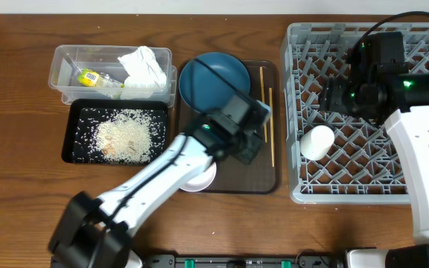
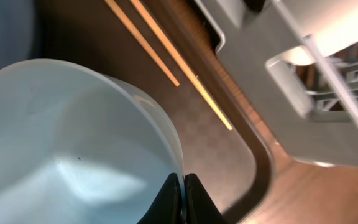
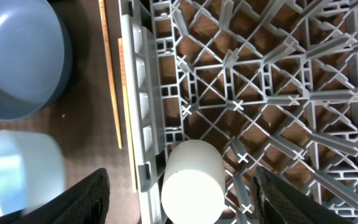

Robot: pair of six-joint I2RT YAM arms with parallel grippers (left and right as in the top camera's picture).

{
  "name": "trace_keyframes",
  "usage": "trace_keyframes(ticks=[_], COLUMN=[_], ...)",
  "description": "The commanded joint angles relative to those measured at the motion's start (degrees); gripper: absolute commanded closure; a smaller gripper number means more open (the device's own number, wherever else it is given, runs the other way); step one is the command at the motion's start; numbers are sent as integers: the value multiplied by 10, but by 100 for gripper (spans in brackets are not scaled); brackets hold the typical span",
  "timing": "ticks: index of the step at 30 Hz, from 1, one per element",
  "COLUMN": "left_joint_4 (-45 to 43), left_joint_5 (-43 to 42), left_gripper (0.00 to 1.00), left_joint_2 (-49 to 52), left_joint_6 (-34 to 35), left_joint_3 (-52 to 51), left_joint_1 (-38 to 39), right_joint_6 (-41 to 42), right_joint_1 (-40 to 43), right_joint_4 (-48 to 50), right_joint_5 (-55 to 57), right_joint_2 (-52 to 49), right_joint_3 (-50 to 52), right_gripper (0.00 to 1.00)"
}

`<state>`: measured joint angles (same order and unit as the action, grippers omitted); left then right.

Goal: Sort waste into correct bins and load items into the dishwasher rack
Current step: 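Return the empty light-blue bowl to the brown tray with left gripper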

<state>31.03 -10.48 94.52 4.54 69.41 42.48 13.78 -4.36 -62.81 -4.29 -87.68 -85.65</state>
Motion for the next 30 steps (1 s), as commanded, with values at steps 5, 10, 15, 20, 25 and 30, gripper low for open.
trace_keyframes(ticks=[5, 10, 15, 20, 25, 30], left_joint_4=[-5, -5, 2, 45, 138, 182], left_joint_5=[63, 62, 62, 63, 63, 63], left_gripper=[93, 78, 67, 65, 65, 65], left_joint_2=[66, 64, 33, -23, -63, -60], left_joint_6=[5, 5, 5, 39, 148, 174], left_joint_3=[-2, -1, 3, 4, 4, -6], left_joint_1=[24, 24, 24, 17, -24, -48], right_joint_6=[-8, -8, -8, -8, -8, -7], right_joint_1=[-2, -2, -2, -5, -15, -32], right_joint_4=[0, 0, 0, -1, -2, 4], right_joint_5=[-2, -2, -2, -3, -4, -9], right_joint_2=[10, 10, 10, 10, 10, 10], right_joint_3=[-7, -7, -7, -5, -5, -5], right_gripper=[29, 29, 29, 29, 29, 29])
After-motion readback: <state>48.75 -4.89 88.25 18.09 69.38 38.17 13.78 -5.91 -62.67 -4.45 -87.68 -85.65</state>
